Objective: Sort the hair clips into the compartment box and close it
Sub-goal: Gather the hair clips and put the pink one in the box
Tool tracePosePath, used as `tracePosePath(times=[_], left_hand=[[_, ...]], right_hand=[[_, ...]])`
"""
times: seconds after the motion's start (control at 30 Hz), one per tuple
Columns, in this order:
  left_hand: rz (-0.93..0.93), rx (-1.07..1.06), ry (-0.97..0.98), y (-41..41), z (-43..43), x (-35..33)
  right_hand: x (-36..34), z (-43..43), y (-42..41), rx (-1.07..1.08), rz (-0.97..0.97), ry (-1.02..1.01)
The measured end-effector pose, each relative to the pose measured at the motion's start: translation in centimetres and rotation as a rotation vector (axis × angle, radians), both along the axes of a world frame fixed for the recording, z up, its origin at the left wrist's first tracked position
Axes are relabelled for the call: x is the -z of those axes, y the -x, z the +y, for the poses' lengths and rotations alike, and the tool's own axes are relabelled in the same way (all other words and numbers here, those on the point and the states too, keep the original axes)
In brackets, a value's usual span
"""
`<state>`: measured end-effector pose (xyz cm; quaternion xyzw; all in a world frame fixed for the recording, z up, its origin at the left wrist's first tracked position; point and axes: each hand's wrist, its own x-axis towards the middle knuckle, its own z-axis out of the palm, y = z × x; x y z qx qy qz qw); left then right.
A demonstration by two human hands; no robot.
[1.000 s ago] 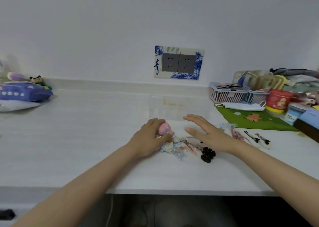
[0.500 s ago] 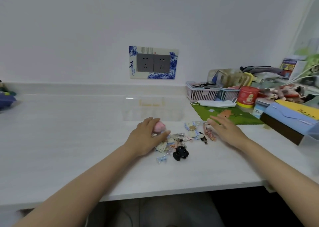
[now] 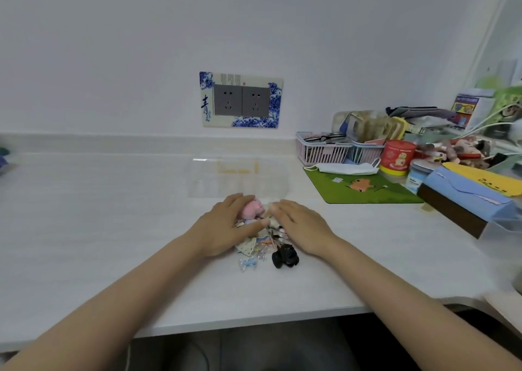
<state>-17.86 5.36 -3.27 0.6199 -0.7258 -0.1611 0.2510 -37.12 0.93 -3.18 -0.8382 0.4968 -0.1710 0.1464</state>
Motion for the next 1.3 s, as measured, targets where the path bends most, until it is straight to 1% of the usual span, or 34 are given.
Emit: tracePosePath(times=[0.03,0.13,0.2,0.3,0.43,0.57,0.63,0.67,0.73,0.83,0.93,1.0,1.07,1.1,1.2,1.3], left_hand=[[0.000,0.004,-0.005,-0.2,0.3,-0.1],[-0.025,0.009,-0.013,-1.3,1.7,-0.6],[-0.066,0.018,-0.030,-2.0,2.9,-1.0],[-0.127,0.060,-0.055,-2.4,4.7,-1.2],[-0.178,0.068,-0.083,-2.4,5.5,-0.7],[-0.179,0.073,-0.031,-2.1,5.0,0.0],[-0.078,0.073,-0.019,-2.2,5.0,-0.1],[0.003,0.059,-0.008,-2.5,4.9,-0.3],[0.145,0.000,0.007,-3.2,4.3,-1.1],[0.238,-0.093,-0.040,-4.3,2.6,-2.5],[0.283,-0.127,-0.168,-4.8,1.1,-3.1],[0.330,-0.119,-0.222,-4.8,0.2,-3.1],[0.391,-0.092,-0.236,-4.6,-0.4,-2.9],[0.408,-0.090,-0.209,-4.5,-0.5,-2.7],[0.421,-0.126,-0.005,-4.7,-1.1,-2.3],[0.515,-0.107,0.106,-5.5,-1.3,-2.7]], right_hand=[[0.0,0.2,-0.6,-0.029,-0.053,-0.034],[-0.4,0.7,-1.1,-0.119,-0.338,-0.178],[-0.8,1.0,-0.1,-0.114,-0.393,-0.128],[-0.4,2.7,1.6,-0.110,-0.315,-0.075],[0.9,5.0,1.7,-0.168,-0.052,-0.105],[1.1,4.7,-0.1,-0.168,-0.018,-0.073],[1.0,4.5,-0.7,-0.178,-0.019,-0.070],[0.8,4.4,-0.9,-0.177,-0.060,-0.076],[-0.1,3.5,-1.2,-0.152,-0.215,-0.084],[-2.0,1.7,-1.9,-0.119,-0.395,-0.164],[-3.1,0.6,-2.9,-0.102,-0.378,-0.270],[-3.2,0.3,-3.7,-0.103,-0.356,-0.294],[-2.9,-0.1,-4.4,-0.099,-0.389,-0.289],[-2.7,-0.2,-4.6,-0.099,-0.423,-0.272],[-2.4,-0.8,-5.1,-0.122,-0.515,-0.202],[-3.0,-1.0,-5.7,-0.167,-0.634,-0.188]])
